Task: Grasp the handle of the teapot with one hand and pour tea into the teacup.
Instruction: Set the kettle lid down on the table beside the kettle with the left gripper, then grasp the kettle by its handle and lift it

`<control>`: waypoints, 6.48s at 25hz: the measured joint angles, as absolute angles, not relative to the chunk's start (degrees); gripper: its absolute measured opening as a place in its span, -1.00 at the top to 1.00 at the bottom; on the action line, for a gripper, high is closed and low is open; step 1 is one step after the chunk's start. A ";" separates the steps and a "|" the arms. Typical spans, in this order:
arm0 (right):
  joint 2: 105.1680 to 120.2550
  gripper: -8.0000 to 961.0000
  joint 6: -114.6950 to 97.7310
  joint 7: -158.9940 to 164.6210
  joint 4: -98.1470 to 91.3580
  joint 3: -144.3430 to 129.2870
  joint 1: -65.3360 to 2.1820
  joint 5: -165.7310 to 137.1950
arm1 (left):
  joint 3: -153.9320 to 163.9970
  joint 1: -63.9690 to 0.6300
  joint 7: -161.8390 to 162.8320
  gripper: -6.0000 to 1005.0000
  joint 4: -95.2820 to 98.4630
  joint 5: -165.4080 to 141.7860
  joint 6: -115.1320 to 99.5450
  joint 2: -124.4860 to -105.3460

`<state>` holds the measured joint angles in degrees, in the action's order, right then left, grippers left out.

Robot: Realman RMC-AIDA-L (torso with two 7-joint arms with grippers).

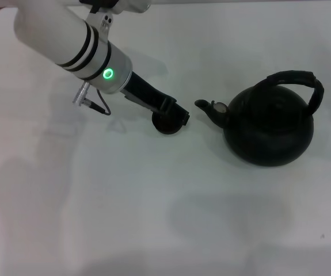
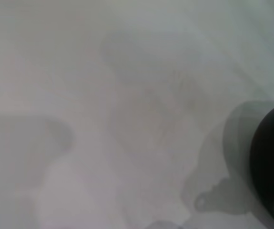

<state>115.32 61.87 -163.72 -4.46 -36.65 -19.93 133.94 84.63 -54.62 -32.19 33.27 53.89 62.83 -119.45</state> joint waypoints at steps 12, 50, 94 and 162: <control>115.31 -0.69 62.07 -163.74 -4.32 -36.65 -19.54 133.94 | 84.64 -54.05 -32.27 -0.38 31.59 53.88 63.09 -119.51; 115.33 -0.69 61.42 -163.76 -4.42 -36.30 -19.87 133.94 | 84.97 -53.39 -31.81 -0.62 33.86 53.59 65.15 -119.08; 115.52 -0.69 52.76 -111.07 -58.53 -55.73 1.68 99.73 | 58.20 -12.88 -114.57 -0.61 32.60 110.42 74.24 -118.83; 115.47 -0.17 70.36 -104.15 -40.21 -57.89 -9.11 94.77 | 53.35 -13.32 -120.99 -0.60 26.05 114.96 72.94 -118.69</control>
